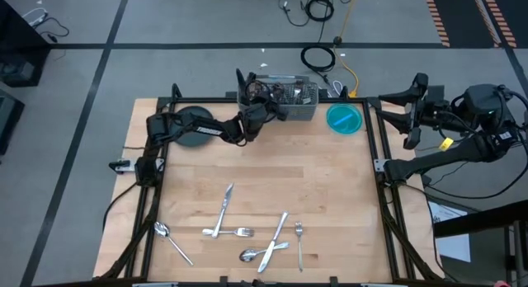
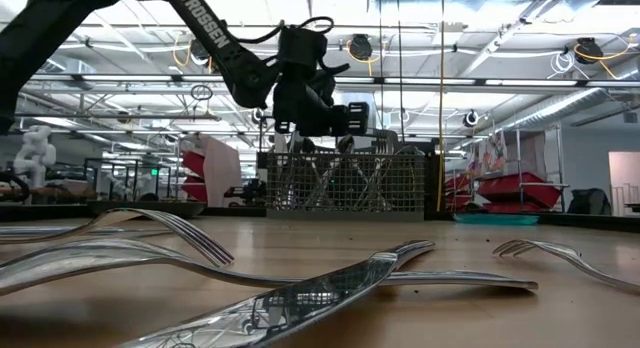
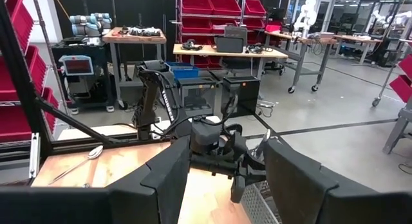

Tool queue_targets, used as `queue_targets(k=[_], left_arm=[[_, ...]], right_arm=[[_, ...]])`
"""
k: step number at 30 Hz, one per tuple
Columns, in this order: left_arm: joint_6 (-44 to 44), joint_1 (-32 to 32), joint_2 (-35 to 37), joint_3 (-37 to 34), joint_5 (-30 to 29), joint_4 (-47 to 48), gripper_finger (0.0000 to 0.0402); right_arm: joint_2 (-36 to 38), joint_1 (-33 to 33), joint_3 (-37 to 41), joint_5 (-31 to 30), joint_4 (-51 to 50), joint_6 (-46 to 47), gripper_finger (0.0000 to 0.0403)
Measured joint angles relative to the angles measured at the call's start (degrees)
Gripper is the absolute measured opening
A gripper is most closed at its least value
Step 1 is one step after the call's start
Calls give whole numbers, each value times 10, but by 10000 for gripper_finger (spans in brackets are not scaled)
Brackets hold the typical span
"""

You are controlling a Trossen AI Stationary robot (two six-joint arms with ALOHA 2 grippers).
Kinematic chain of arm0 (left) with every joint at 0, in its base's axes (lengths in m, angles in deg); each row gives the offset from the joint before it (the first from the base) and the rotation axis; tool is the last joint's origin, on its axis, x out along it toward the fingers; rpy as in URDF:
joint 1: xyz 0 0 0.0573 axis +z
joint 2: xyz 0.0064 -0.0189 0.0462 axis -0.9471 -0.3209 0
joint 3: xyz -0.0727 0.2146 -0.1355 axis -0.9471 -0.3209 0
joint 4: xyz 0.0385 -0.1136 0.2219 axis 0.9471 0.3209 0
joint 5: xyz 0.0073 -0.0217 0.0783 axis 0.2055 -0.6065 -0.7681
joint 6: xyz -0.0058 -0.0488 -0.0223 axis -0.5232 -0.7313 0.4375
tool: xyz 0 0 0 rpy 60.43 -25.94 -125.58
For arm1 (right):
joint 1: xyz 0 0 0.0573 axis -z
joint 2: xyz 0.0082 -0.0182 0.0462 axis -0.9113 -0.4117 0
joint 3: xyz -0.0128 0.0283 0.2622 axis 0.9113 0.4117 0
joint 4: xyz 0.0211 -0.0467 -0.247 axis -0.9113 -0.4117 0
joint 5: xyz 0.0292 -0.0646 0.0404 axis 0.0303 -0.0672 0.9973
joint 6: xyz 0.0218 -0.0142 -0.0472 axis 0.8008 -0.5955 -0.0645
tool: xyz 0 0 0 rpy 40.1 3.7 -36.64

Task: Sort silverware
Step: Put the spoon into the silverware organizer, then put the table knife into the silverware organizer

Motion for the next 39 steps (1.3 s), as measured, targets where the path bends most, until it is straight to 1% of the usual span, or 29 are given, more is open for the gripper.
queue_targets(k=[3, 6, 9, 11, 13, 15, 16, 18, 20, 22, 25, 27, 31, 36, 39], left_arm=[[2, -10, 37, -1, 35, 12, 137], [7, -19, 113, 0, 94, 55, 138], [15, -30, 209, 0, 172, 165, 139], [9, -41, 278, 0, 225, 241, 139], [-1, -52, 348, 1, 263, 316, 139], [-14, -63, 409, 1, 276, 391, 139], [-16, -68, 437, 1, 279, 428, 139], [-29, -79, 492, 0, 293, 503, 139], [-44, -91, 543, 0, 322, 563, 139], [-65, -104, 584, 0, 341, 617, 139], [-104, -124, 629, 0, 345, 673, 139], [-116, -139, 654, 0, 345, 703, 139], [-120, -172, 686, 0, 349, 757, 139], [-120, -208, 701, 0, 350, 789, 139], [-120, -219, 701, 0, 350, 797, 139]], right_arm=[[-2, 0, 0, 4, -11, 12, 187], [-19, 0, -1, 10, -87, 48, 187], [-67, 0, 6, 19, -163, 107, 187], [-102, -4, 28, 53, -176, 126, 187], [-134, -14, 60, 108, -144, 127, 187], [-163, -28, 97, 160, -86, 123, 187], [-175, -36, 115, 176, -58, 123, 187], [-199, -51, 150, 200, 20, 125, 187], [-222, -63, 181, 217, 107, 122, 187], [-242, -68, 199, 231, 184, 98, 187], [-270, -63, 201, 238, 271, 55, 187], [-298, -60, 186, 236, 290, 37, 187], [-376, -64, 138, 235, 253, 4, 187], [-476, -78, 70, 242, 169, -38, 187], [-526, -89, 33, 280, 139, -67, 187]])
